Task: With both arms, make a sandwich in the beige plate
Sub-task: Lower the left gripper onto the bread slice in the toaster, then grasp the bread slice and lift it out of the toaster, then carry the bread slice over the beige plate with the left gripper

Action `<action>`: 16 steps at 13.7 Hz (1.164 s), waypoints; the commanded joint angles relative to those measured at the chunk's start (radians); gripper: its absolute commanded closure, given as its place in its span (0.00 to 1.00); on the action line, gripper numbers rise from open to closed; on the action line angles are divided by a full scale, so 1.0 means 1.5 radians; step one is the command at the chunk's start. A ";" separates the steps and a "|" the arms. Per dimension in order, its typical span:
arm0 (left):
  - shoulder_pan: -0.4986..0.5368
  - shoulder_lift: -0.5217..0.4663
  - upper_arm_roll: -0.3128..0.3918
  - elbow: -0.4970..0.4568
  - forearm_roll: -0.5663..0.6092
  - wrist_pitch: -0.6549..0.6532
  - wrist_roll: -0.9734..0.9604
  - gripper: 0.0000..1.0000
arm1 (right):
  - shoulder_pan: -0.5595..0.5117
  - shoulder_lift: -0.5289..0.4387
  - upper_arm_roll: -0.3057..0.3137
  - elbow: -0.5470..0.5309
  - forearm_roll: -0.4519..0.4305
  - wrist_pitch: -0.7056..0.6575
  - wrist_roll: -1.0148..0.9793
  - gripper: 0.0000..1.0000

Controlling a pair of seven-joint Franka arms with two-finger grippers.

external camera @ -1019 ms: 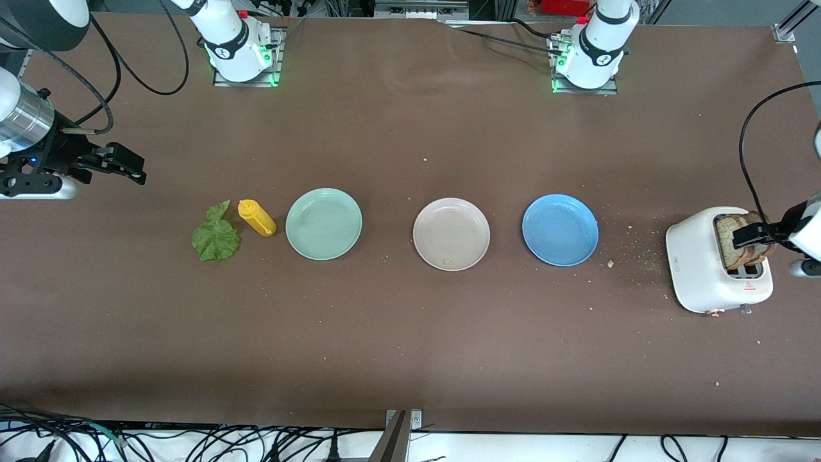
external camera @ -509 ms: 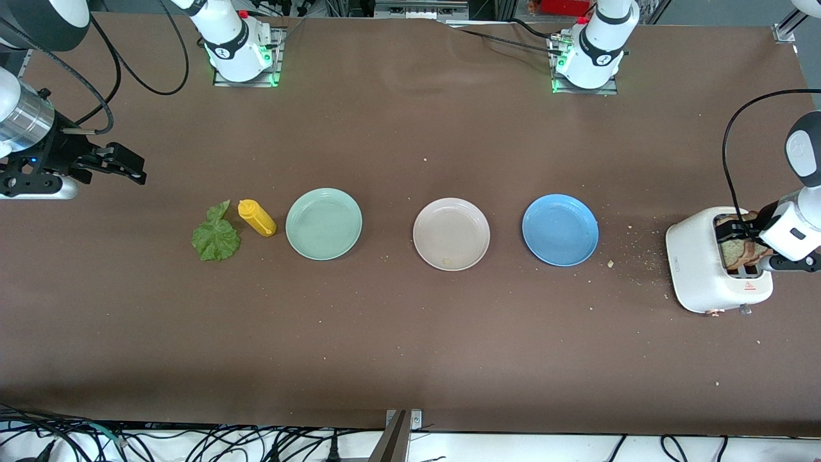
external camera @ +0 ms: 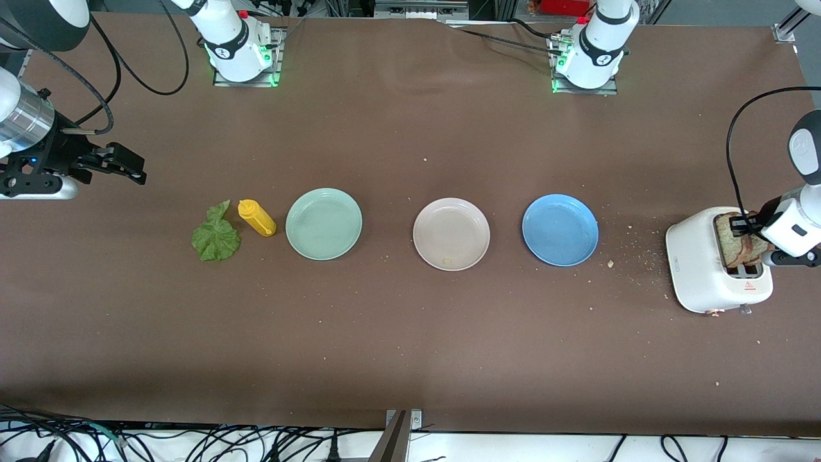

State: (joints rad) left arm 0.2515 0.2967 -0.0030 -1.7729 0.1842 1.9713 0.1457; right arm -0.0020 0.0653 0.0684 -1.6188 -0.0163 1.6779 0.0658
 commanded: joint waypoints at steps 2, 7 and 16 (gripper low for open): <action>0.007 -0.031 -0.008 0.019 0.020 -0.058 0.002 1.00 | -0.003 0.008 0.001 0.017 -0.004 -0.004 -0.003 0.00; -0.007 -0.044 -0.027 0.140 0.013 -0.235 0.002 1.00 | -0.003 0.008 0.001 0.017 -0.004 -0.004 -0.003 0.00; -0.034 -0.038 -0.136 0.187 -0.194 -0.290 -0.074 1.00 | -0.003 0.008 0.001 0.017 -0.004 -0.004 -0.003 0.00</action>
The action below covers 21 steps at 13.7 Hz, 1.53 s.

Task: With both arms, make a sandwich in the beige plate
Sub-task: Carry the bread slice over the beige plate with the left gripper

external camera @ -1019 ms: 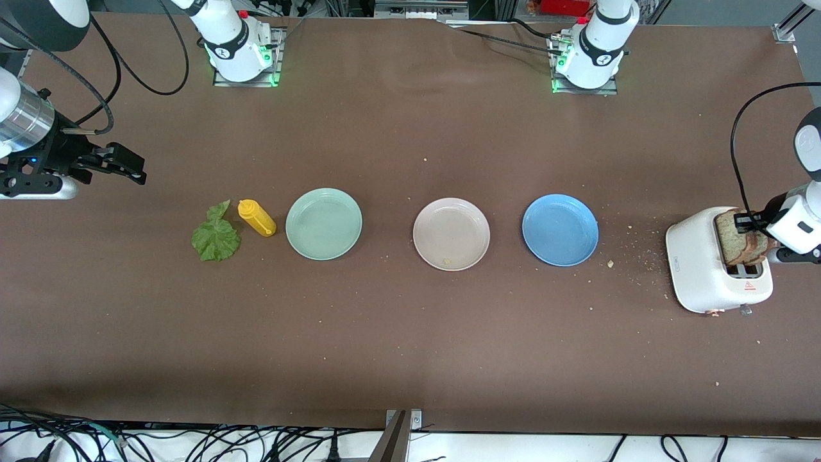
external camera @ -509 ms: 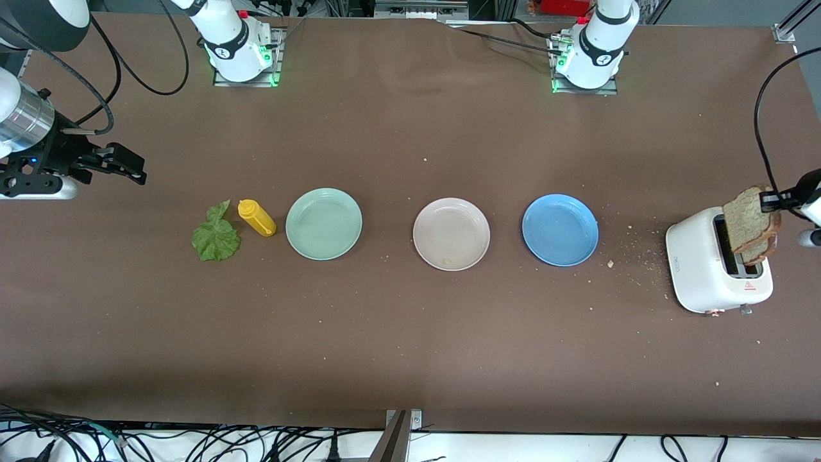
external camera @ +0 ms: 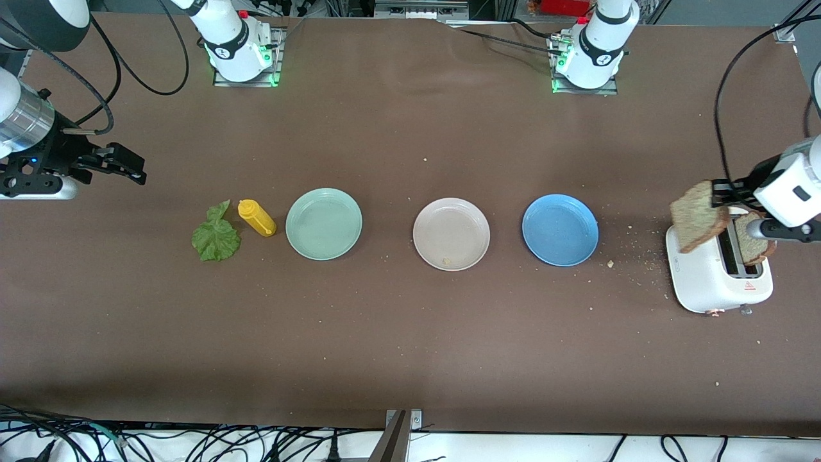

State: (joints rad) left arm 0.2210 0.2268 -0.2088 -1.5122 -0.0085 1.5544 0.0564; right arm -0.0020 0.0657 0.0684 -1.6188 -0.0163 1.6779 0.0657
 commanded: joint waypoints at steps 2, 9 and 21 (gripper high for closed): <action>-0.046 0.028 0.001 0.013 -0.135 -0.011 -0.032 1.00 | -0.003 0.007 0.001 0.017 -0.004 -0.004 -0.003 0.00; -0.119 0.164 0.001 0.013 -0.464 0.025 -0.055 1.00 | -0.003 0.008 0.001 0.017 -0.004 -0.004 -0.003 0.00; -0.215 0.319 0.002 -0.002 -0.571 0.201 0.170 1.00 | -0.003 0.011 0.001 0.017 -0.004 -0.004 -0.003 0.00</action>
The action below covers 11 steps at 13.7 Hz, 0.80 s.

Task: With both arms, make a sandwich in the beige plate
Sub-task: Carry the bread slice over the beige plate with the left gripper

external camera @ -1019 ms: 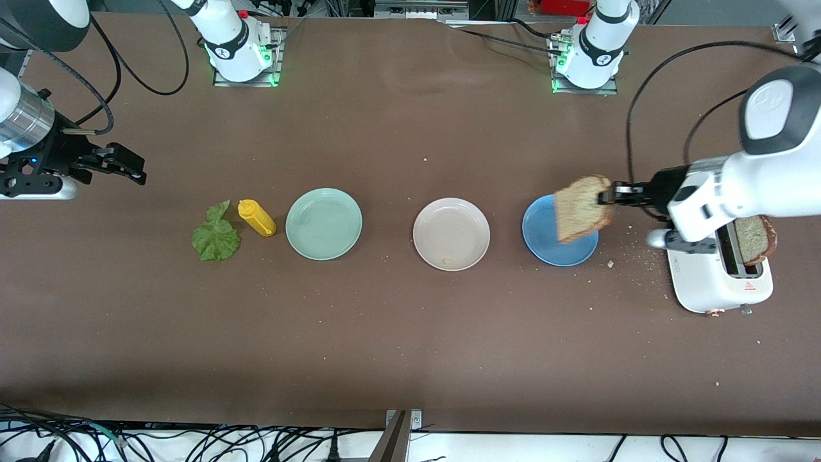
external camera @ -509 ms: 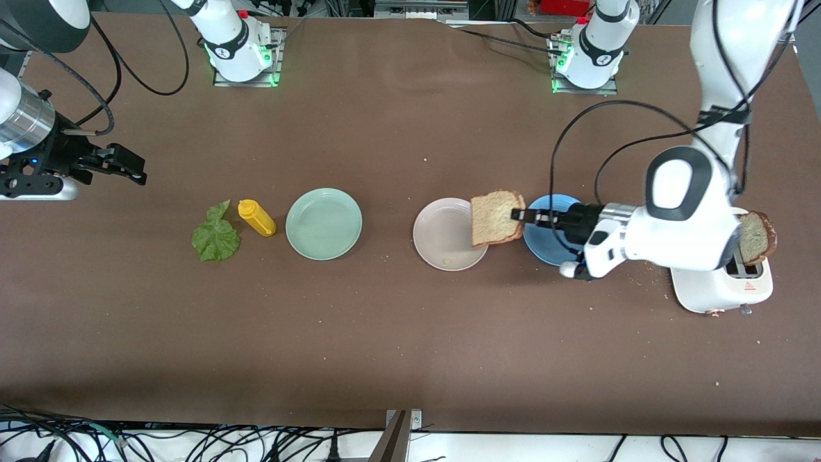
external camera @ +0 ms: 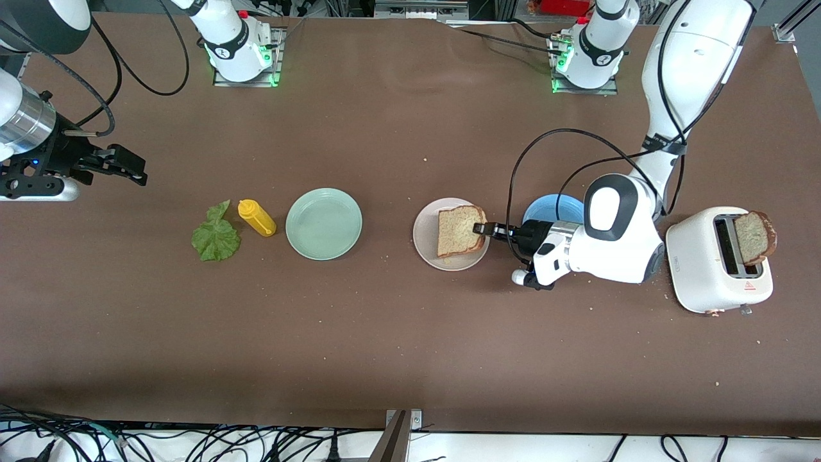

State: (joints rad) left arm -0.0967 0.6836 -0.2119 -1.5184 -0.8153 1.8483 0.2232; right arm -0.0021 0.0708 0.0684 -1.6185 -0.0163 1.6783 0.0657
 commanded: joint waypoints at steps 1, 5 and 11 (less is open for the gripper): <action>-0.005 0.014 0.004 -0.011 -0.035 0.005 0.075 1.00 | -0.003 0.008 0.001 0.016 -0.004 -0.004 -0.004 0.00; -0.014 0.016 0.004 -0.049 -0.052 0.015 0.134 1.00 | -0.003 0.008 0.001 0.016 -0.005 -0.004 -0.004 0.00; -0.020 0.035 0.004 -0.075 -0.096 0.051 0.191 0.96 | -0.003 0.008 0.001 0.016 -0.005 -0.004 -0.004 0.00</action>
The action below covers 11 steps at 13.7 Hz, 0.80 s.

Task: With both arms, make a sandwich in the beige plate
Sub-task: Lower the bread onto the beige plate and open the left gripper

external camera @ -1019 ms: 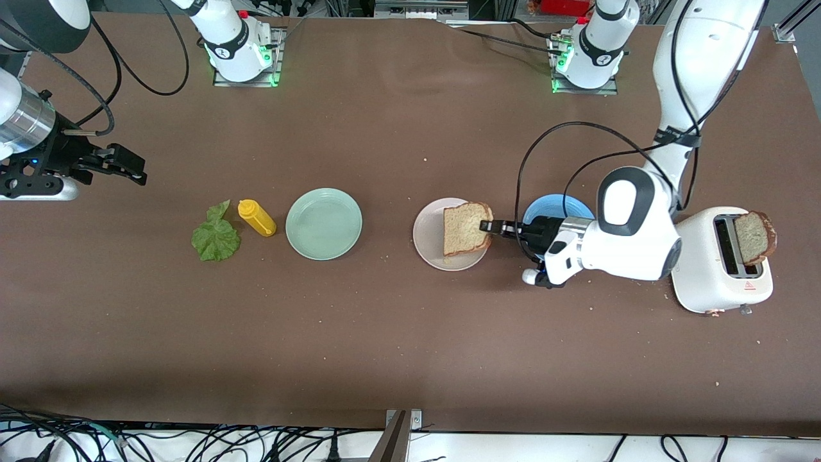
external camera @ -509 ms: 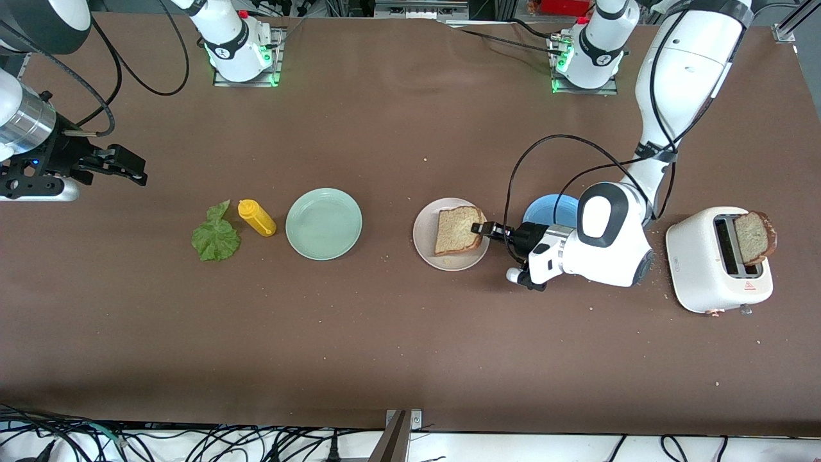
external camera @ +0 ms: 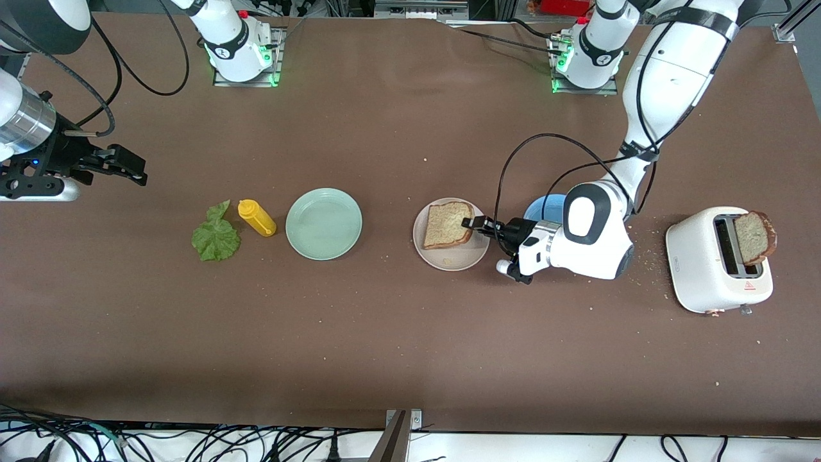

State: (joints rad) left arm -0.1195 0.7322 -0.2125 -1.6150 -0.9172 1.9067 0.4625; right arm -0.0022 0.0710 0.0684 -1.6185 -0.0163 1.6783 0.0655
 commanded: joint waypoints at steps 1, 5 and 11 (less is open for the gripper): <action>-0.005 0.014 0.005 -0.011 -0.027 0.034 0.032 0.80 | -0.003 0.008 0.001 0.016 -0.005 -0.004 -0.004 0.00; 0.001 0.017 0.006 -0.011 -0.018 0.043 0.037 0.00 | -0.003 0.008 0.001 0.016 -0.005 -0.004 -0.004 0.00; 0.009 -0.047 0.010 -0.010 0.165 0.037 0.026 0.00 | -0.003 0.008 0.001 0.016 -0.004 -0.004 -0.004 0.00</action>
State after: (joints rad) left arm -0.1052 0.7265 -0.2035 -1.6114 -0.7478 1.9649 0.4999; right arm -0.0023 0.0711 0.0684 -1.6185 -0.0163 1.6783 0.0655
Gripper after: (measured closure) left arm 0.000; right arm 0.000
